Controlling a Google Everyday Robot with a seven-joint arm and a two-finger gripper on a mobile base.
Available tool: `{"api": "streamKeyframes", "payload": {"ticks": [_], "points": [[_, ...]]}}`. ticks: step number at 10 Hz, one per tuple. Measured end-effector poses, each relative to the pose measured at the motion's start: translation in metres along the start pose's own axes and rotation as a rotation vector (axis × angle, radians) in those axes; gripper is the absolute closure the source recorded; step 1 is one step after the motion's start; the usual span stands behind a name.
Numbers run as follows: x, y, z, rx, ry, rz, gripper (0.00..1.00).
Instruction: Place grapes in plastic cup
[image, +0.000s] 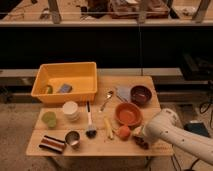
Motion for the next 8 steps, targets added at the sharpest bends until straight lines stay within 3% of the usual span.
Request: {"api": "streamKeyframes", "payload": {"ticks": [2, 8], "points": [[0.004, -0.004, 0.004, 0.003, 0.005, 0.005, 0.37], [-0.001, -0.018, 0.013, 0.016, -0.02, -0.003, 0.92]]}}
